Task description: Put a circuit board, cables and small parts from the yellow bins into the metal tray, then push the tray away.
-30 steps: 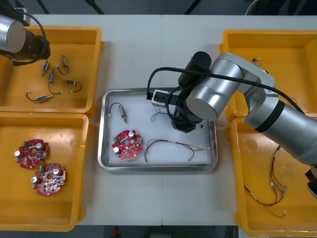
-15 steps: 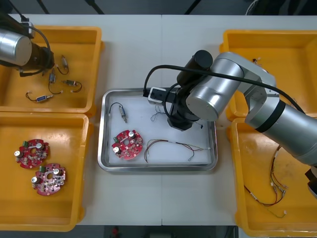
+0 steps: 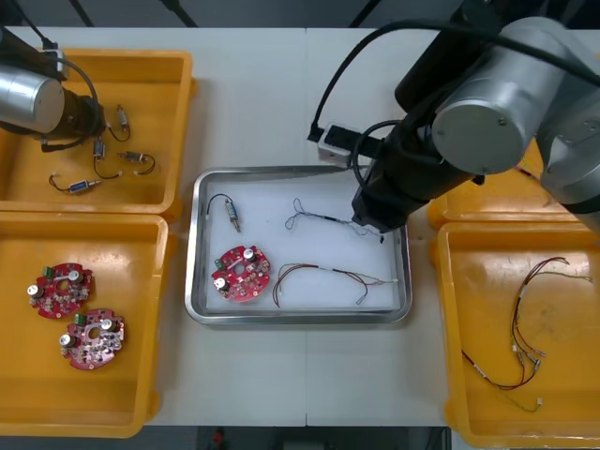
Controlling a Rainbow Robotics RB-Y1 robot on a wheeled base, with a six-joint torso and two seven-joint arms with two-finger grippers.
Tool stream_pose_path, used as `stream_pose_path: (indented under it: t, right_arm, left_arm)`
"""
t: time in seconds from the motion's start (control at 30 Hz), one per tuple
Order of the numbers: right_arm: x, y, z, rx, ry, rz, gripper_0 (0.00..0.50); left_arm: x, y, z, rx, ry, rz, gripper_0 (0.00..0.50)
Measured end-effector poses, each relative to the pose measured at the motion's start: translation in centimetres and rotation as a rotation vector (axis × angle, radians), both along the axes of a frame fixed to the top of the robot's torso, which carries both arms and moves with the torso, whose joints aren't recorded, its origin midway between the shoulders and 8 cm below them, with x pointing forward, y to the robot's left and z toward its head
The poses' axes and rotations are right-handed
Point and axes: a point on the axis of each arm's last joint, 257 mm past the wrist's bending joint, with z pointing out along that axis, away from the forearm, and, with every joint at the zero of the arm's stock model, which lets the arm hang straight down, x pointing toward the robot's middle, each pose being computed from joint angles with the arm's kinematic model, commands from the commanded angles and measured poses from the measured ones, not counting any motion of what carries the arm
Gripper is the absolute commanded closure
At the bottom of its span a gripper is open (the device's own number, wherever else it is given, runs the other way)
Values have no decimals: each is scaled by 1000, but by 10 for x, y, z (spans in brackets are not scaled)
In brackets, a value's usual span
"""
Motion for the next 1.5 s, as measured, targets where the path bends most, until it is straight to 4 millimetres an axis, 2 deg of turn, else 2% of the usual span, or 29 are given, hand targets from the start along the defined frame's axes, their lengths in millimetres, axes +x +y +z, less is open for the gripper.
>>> stream_pose_path:
  t: [0.1, 0.13, 0.17, 0.2, 0.27, 0.33, 0.63, 0.93, 1.03, 1.23, 1.5]
  right_arm:
    - [-8, -20, 11, 4, 34, -73, 0]
    - [-11, -27, 14, -1, 44, -87, 0]
    - [-13, -34, 17, -4, 50, -104, 0]
    - [-14, -41, 21, -3, 58, -127, 0]
    - [-16, -53, 27, 12, 76, -195, 0]
    - [-19, -65, 32, 28, 97, -274, 0]
    - [-20, -113, 49, 82, 120, -559, 0]
    - [-26, -160, 50, 138, 132, -793, 0]
    - [-30, -173, 47, 177, 133, -889, 0]
    - [-43, -201, 41, 207, 139, -960, 0]
    - [-58, -237, 30, 252, 162, -1072, 0]
  left_arm:
    - [2, 2, 1, 0, -8, 3, 0]
    - [2, 1, 1, -1, -8, 3, 51]
    - [2, 1, 1, -3, -8, 3, 143]
    - [2, 0, 2, -6, -9, 2, 199]
    - [3, -2, 1, -13, -9, 1, 456]
    - [3, -3, 1, -19, -8, 1, 500]
    - [3, -5, 0, -33, -8, 2, 500]
    - [0, -7, 5, -30, 24, 11, 500]
    - [-6, -9, 10, -26, 72, 25, 500]
    - [-17, -19, 23, -31, 145, 31, 500]
    - [-51, -34, 47, -64, 265, 21, 500]
